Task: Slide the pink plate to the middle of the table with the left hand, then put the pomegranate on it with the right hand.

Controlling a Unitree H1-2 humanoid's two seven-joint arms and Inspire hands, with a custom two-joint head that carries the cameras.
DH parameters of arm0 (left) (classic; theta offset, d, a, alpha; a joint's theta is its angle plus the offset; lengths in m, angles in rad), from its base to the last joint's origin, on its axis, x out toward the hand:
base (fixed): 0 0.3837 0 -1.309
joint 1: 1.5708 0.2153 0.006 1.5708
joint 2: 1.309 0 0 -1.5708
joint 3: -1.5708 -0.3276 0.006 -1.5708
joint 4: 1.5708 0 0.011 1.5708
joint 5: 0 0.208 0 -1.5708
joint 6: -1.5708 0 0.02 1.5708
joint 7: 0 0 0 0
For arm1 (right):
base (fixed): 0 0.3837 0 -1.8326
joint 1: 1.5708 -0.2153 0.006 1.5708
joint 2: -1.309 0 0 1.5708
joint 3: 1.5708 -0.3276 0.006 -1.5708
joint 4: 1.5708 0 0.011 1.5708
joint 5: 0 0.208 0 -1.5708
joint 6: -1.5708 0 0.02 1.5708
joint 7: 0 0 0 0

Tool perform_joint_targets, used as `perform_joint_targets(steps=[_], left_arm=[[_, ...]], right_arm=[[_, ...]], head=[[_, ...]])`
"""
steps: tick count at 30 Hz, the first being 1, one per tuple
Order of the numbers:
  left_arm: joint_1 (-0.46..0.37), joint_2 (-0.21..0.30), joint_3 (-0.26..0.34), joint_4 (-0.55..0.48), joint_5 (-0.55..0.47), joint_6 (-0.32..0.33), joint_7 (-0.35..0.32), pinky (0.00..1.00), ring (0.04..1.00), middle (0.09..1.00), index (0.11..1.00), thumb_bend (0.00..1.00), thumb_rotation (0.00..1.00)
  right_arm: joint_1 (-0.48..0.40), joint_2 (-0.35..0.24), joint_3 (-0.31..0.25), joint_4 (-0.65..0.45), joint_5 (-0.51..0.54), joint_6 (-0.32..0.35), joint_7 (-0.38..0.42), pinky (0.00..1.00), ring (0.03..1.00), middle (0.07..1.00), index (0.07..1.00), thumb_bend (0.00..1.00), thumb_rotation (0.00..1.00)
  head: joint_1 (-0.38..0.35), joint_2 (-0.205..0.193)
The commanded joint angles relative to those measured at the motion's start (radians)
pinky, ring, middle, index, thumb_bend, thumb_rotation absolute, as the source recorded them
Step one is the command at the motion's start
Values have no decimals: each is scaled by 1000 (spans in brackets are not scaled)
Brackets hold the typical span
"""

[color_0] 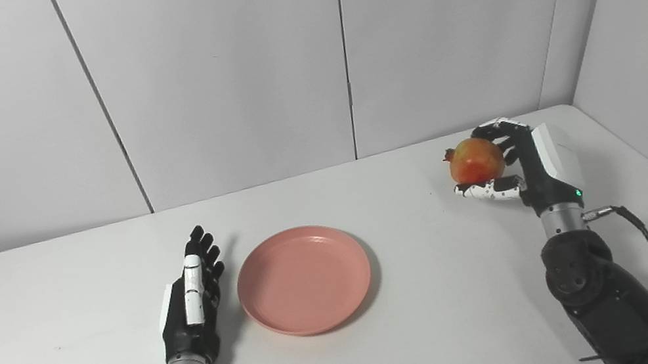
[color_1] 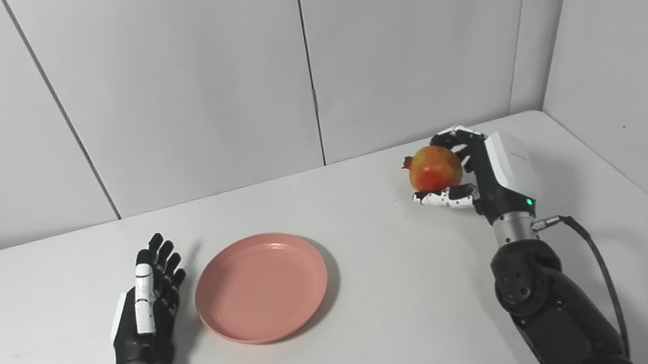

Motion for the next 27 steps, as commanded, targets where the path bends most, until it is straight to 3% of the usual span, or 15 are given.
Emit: perform_joint_targets(steps=[1,7,18,27], left_arm=[[5,-16,-2,-13,1,-17,9,1000,1000,1000,1000,563,1000],[3,-26,-10,-13,18,-24,27,1000,1000,1000,1000,568,1000],[7,-48,-24,-31,45,-15,61,994,1000,1000,1000,567,1000],[-1,-64,-29,-13,60,-24,78,990,1000,1000,1000,553,1000]], right_arm=[[-24,-13,-8,-74,19,-45,20,414,478,464,524,517,0],[-3,2,-10,-175,46,-25,82,362,450,459,523,516,0],[28,41,-11,-335,123,9,217,392,457,464,524,516,0],[44,50,-17,-369,129,-5,270,378,447,462,525,517,0]], head=[[13,2],[50,10],[92,16],[106,11]])
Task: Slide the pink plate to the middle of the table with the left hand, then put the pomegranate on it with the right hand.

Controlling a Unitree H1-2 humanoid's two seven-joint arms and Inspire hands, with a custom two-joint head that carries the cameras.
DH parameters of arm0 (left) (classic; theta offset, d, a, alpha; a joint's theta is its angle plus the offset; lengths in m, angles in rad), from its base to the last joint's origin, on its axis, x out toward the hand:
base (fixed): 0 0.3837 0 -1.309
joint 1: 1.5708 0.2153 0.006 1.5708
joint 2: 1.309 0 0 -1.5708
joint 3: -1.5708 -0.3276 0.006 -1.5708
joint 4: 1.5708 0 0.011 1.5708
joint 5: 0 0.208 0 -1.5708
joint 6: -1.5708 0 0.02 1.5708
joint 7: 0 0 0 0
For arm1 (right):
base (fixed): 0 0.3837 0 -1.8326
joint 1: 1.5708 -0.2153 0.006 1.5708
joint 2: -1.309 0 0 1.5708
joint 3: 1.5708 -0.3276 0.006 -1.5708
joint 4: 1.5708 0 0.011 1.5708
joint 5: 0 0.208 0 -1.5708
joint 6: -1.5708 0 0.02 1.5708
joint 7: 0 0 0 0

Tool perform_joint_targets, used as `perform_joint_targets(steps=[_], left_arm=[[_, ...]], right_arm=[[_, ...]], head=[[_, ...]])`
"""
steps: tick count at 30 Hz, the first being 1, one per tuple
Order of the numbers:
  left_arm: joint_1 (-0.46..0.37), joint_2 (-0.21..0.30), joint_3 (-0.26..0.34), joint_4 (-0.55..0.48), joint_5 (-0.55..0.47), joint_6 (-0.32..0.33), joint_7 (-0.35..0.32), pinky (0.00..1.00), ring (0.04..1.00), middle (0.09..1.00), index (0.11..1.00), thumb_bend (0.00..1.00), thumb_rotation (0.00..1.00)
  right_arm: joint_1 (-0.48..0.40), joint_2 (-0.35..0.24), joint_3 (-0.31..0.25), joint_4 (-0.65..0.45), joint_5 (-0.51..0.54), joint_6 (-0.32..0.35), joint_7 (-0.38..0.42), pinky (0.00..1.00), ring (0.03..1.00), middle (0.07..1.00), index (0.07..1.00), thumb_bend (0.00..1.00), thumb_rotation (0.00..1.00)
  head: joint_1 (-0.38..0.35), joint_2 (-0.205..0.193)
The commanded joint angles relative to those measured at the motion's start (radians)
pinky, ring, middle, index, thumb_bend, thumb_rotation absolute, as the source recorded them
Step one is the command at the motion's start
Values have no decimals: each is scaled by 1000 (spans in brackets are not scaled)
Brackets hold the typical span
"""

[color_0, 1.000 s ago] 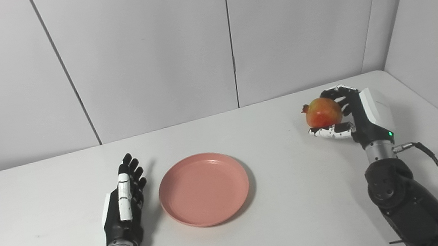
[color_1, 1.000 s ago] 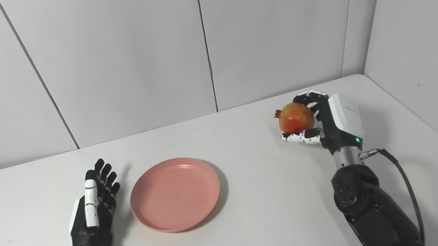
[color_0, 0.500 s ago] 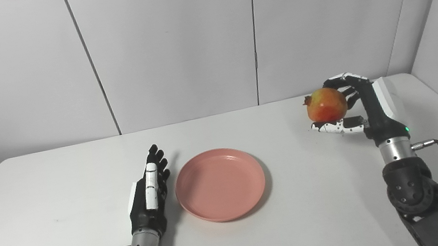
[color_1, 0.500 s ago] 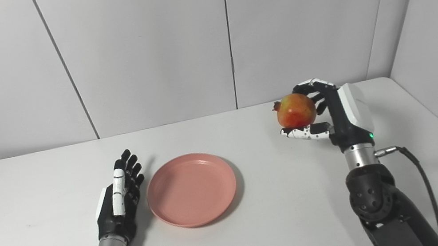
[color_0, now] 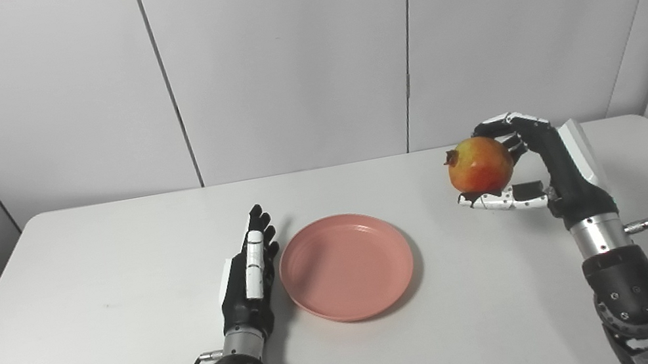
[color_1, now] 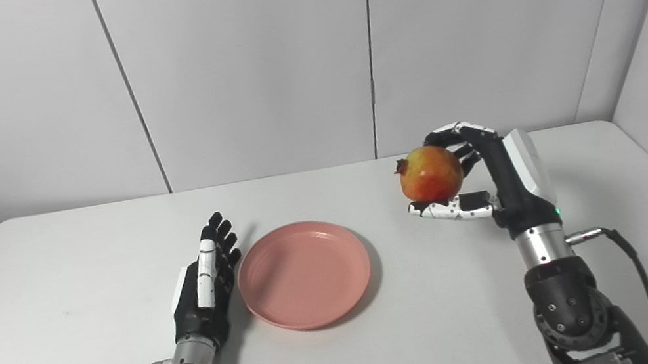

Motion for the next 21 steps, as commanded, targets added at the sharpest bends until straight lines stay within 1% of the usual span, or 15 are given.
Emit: perform_joint_targets(steps=[1,3,7,10,13,21], left_arm=[[-17,-13,-9,8,10,-25,8,990,1000,1000,1000,551,1000],[-18,-15,-10,10,16,-27,12,987,1000,1000,1000,550,1000],[-20,-17,-17,15,37,-27,25,986,1000,1000,1000,541,1000],[-21,-19,-19,15,47,-21,32,985,1000,1000,1000,550,1000],[-23,-18,-22,18,53,-18,38,987,1000,1000,1000,538,1000],[-25,-19,-21,18,52,-17,46,987,1000,1000,1000,540,1000]], right_arm=[[-29,-8,-6,-43,7,-15,15,381,450,462,525,517,0],[-26,-5,4,-43,12,-22,32,396,459,463,525,516,0],[-25,7,15,-26,14,-38,50,350,418,459,530,516,0],[-29,15,33,-9,19,-53,69,370,429,457,531,515,0],[-35,35,51,3,23,-60,78,381,436,460,528,516,0],[-72,96,130,41,-22,-71,84,396,457,462,525,516,0]], head=[[1,-4],[4,-7],[7,-6],[8,-8],[10,-9],[14,-8]])
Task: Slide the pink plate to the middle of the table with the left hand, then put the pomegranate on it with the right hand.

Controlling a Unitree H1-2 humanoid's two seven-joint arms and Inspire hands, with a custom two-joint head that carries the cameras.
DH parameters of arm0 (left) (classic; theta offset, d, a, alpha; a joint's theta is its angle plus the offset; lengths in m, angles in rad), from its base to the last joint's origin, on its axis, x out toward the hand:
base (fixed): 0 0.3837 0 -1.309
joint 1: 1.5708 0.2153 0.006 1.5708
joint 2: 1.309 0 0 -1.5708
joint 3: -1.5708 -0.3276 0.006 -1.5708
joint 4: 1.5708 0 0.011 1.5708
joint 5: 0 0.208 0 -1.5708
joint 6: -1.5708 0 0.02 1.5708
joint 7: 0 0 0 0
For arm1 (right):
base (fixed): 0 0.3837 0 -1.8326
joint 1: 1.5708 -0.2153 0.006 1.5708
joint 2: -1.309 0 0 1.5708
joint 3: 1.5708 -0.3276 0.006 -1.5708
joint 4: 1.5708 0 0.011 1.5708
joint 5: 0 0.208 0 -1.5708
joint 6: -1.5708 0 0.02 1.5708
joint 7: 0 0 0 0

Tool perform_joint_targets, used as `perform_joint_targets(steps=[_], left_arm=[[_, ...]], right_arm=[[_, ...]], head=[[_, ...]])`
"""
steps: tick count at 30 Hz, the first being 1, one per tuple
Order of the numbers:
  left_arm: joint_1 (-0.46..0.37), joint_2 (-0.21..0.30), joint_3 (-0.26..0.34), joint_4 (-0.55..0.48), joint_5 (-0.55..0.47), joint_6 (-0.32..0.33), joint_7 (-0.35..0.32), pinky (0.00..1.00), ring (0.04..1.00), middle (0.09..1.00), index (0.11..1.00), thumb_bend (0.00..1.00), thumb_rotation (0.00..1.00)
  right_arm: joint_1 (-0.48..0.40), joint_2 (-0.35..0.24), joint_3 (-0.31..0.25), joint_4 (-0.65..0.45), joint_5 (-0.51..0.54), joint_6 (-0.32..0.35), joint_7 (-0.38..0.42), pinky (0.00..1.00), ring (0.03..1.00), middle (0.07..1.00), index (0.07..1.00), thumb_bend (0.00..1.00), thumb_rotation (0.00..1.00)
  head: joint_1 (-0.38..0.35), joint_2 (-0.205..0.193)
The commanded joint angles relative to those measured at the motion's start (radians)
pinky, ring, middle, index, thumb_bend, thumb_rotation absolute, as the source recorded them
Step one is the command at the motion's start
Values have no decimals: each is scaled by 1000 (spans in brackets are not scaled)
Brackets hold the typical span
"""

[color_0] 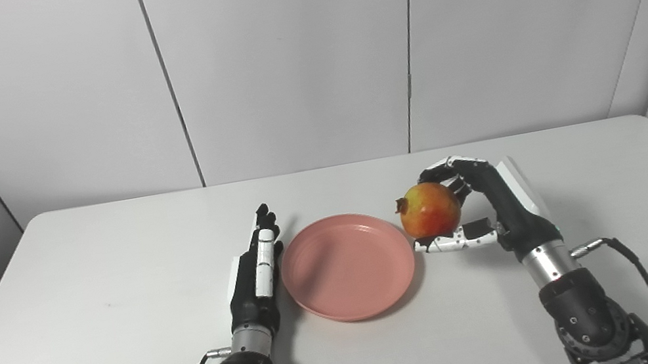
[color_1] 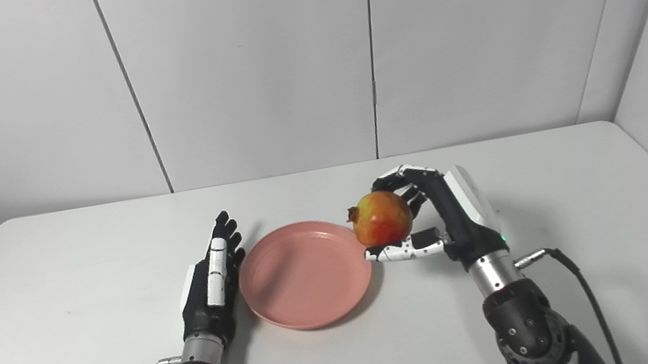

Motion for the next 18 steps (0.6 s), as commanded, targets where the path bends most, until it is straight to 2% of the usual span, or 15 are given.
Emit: perform_joint_targets(steps=[1,6,11,18], left_arm=[[-21,-9,-3,11,5,-13,7,987,1000,1000,1000,541,1000],[-26,-10,0,21,1,-24,5,986,1000,1000,1000,533,1000],[-25,-9,0,19,0,-26,4,982,1000,1000,1000,547,1000],[-24,-14,3,18,-5,-24,3,983,999,1000,1000,531,1000]], right_arm=[[-68,13,9,-7,-11,-61,-8,396,457,463,525,516,0],[-99,44,42,53,-25,-83,-16,376,443,462,520,517,0],[-118,64,70,93,-50,-88,-13,399,463,463,523,516,0],[-151,83,110,151,-92,-83,-11,327,413,444,524,515,0]], head=[[-2,-3],[-2,-4],[-5,-4],[-3,-4]])
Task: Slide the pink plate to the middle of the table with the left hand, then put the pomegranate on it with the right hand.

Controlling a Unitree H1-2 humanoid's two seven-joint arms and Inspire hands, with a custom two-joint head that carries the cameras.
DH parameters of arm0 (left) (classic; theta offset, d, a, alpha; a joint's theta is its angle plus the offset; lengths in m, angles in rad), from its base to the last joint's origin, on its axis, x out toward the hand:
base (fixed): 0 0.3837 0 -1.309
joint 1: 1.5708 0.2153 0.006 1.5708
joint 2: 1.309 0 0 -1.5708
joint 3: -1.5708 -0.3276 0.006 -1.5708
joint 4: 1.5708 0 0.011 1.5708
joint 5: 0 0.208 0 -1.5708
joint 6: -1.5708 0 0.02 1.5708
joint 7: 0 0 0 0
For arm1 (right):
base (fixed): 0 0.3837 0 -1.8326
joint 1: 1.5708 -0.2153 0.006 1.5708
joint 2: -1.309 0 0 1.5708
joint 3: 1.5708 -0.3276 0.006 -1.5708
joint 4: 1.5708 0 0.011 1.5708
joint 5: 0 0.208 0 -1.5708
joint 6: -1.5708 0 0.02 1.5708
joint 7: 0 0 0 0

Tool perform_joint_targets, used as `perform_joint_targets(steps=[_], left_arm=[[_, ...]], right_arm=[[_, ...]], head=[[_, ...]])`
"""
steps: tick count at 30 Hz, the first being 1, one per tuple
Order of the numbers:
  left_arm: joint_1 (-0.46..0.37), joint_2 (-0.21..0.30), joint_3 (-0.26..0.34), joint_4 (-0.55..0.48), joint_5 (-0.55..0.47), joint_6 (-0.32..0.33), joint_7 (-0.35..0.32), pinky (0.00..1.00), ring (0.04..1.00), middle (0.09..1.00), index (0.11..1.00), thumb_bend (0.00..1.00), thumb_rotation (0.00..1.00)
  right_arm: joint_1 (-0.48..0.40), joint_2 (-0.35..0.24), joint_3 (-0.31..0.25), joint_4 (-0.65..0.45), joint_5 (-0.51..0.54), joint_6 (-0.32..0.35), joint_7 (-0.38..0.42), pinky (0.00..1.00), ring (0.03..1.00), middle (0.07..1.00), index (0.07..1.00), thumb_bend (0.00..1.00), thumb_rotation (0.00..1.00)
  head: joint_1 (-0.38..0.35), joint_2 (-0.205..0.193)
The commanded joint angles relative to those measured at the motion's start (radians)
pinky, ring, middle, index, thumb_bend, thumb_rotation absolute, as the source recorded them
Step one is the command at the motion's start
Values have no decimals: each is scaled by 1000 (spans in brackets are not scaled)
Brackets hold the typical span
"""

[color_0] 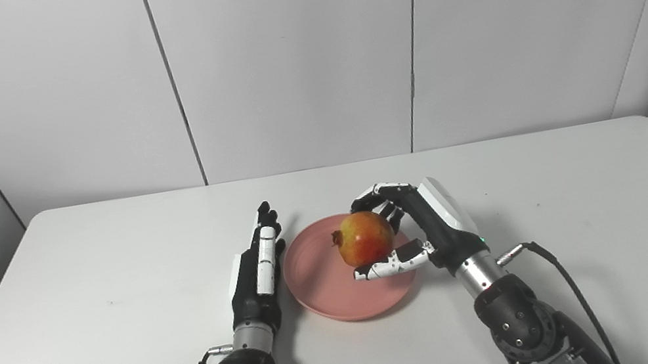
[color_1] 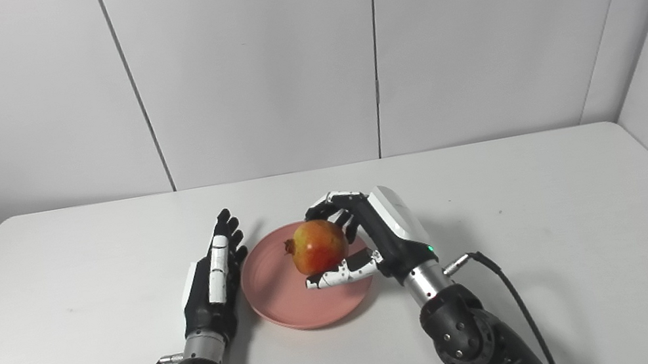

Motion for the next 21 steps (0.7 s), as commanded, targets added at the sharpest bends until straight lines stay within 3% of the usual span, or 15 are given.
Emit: perform_joint_targets(steps=[1,4,9,10,19,21], left_arm=[[-15,-13,-3,1,-1,-15,4,982,999,1000,1000,531,1000],[-15,-13,-4,-1,1,-12,6,980,998,1000,1000,528,1000],[-13,-16,-3,-5,-4,-8,2,987,1000,1000,1000,524,1000],[-13,-16,-3,-6,-6,-8,1,992,1000,1000,1000,524,1000],[-8,-15,-4,-14,-3,-8,2,987,1000,1000,1000,528,1000],[-8,-14,-6,-14,2,-4,4,989,1000,1000,1000,537,1000]], right_arm=[[-69,9,9,-8,-25,-44,-18,335,422,449,521,516,0],[-83,7,26,21,-71,-44,-35,258,353,427,526,514,0],[-103,-10,53,77,-129,-64,-56,246,333,476,492,520,0],[-106,-12,57,86,-136,-67,-58,275,365,440,521,515,0],[-132,-31,88,140,-230,-90,-106,414,429,423,535,514,0],[-138,-33,95,153,-246,-88,-116,505,507,455,519,518,0]], head=[[0,-1],[1,1],[4,1],[4,1],[3,4],[1,5]])
